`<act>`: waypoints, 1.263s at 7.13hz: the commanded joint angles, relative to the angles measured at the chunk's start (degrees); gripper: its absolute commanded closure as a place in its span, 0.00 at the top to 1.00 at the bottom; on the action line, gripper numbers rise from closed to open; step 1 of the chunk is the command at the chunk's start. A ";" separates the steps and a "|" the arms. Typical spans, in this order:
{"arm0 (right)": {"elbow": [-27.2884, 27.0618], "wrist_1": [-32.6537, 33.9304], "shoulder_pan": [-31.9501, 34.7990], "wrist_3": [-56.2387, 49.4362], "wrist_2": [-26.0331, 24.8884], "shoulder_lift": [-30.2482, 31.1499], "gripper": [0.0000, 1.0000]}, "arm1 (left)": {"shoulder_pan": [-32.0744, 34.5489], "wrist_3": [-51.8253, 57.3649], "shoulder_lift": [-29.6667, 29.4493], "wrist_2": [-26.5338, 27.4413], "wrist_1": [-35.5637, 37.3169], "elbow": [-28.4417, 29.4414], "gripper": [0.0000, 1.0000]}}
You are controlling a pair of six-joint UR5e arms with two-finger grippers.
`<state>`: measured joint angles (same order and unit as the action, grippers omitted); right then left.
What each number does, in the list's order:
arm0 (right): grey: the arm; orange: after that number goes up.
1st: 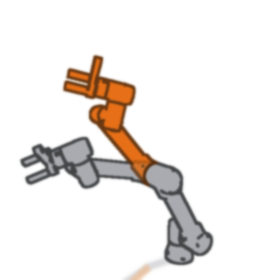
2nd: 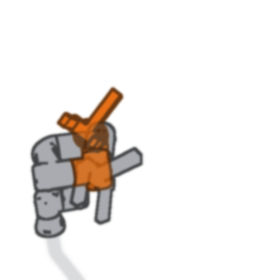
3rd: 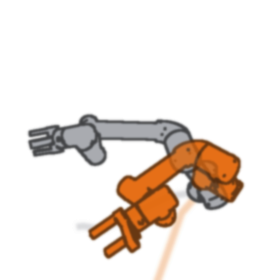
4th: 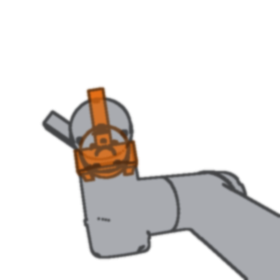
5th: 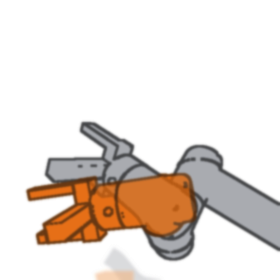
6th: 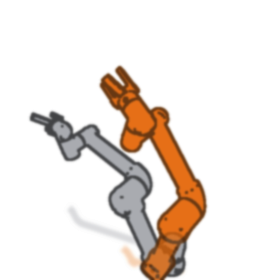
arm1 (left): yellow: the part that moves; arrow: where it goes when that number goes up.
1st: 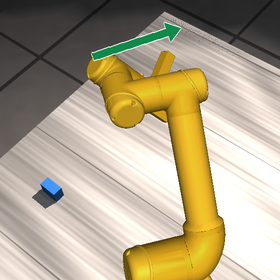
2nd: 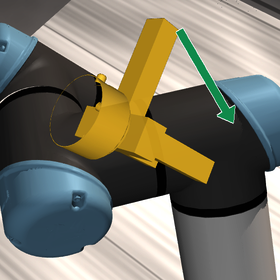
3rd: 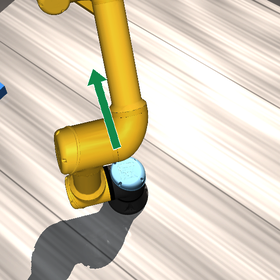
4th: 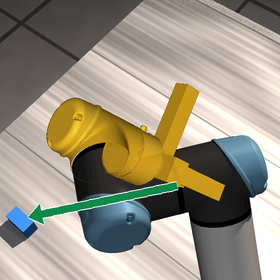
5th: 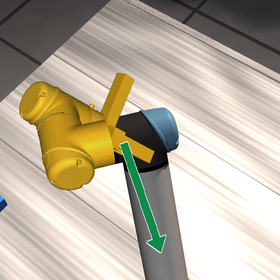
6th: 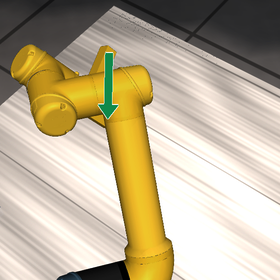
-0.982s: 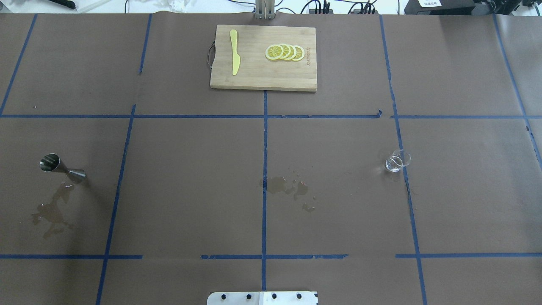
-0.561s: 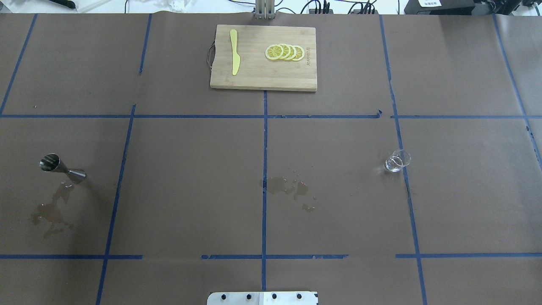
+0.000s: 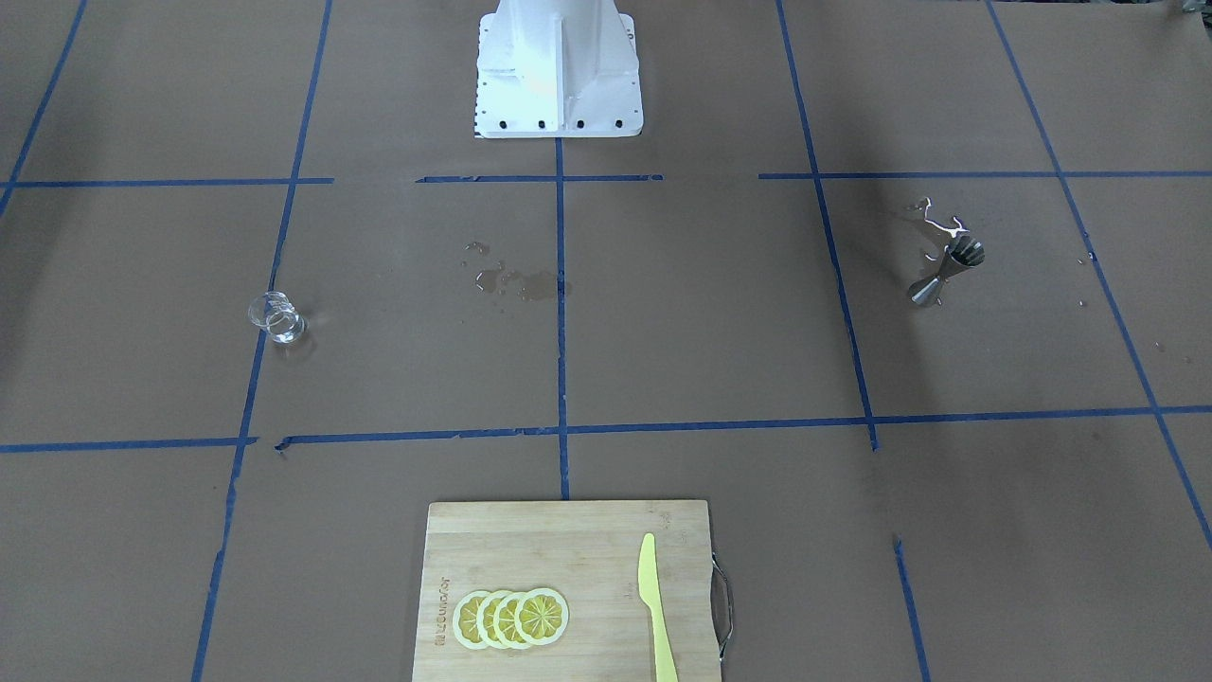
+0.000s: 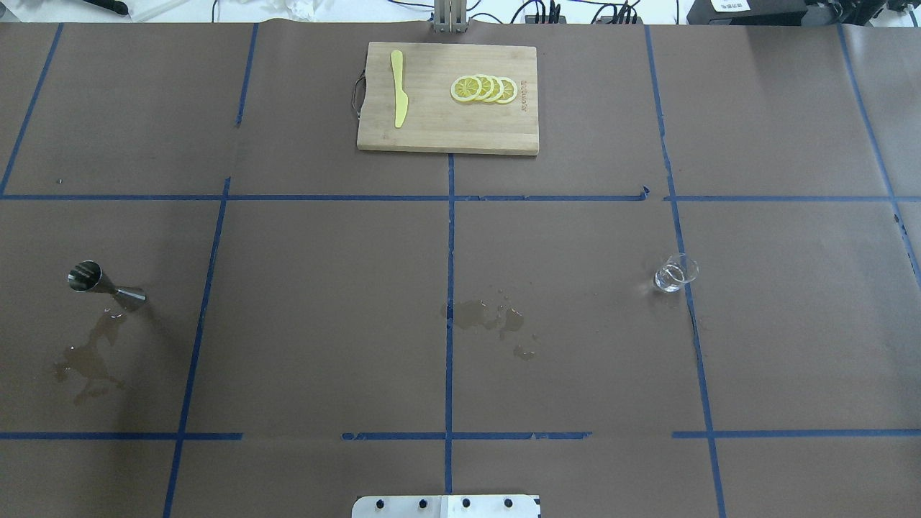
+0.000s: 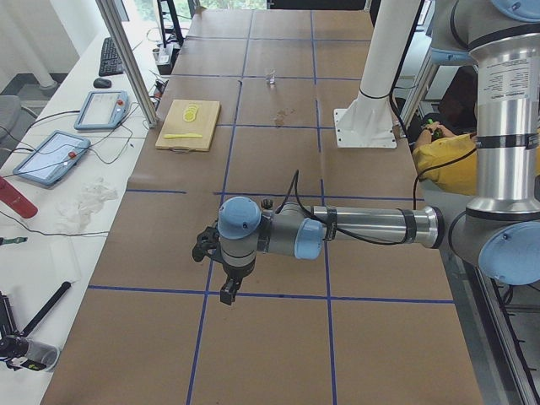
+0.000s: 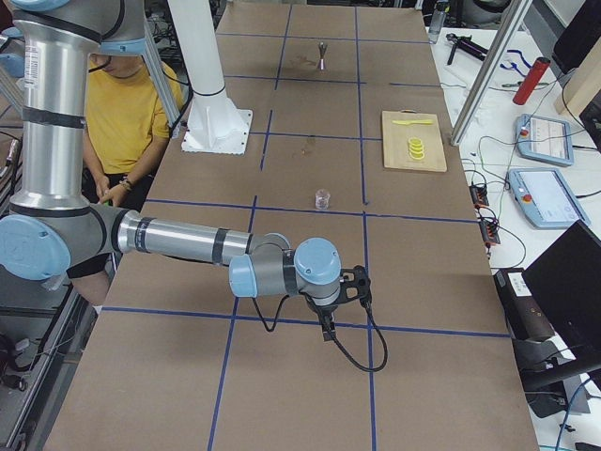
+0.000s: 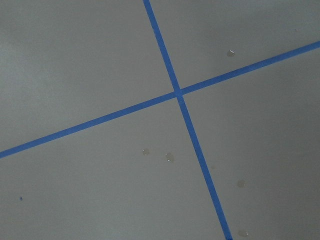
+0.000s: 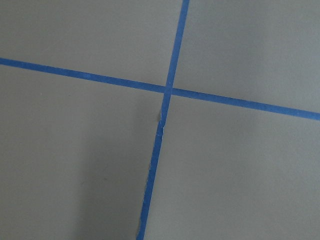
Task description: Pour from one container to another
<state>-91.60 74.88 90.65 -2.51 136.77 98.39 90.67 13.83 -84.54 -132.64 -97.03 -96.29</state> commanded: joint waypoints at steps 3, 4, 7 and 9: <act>1.69 -0.87 -0.04 8.19 0.95 0.05 1.00 | -0.06 -0.38 -0.18 -0.34 -0.18 -0.29 1.00; 0.90 -0.70 -0.13 8.65 0.78 -0.47 1.00 | 0.03 -0.39 -0.10 -0.25 -0.18 -0.30 1.00; -10.57 17.42 -5.20 12.17 -3.06 -3.20 1.00 | 0.03 -0.39 -0.71 0.10 0.26 -0.12 1.00; -12.38 20.48 -5.49 11.74 -5.64 -2.59 1.00 | 0.12 -0.39 -0.62 0.02 0.18 -0.30 1.00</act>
<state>-102.71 93.29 85.63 9.34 132.06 95.53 90.75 13.45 -85.10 -132.61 -96.83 -96.64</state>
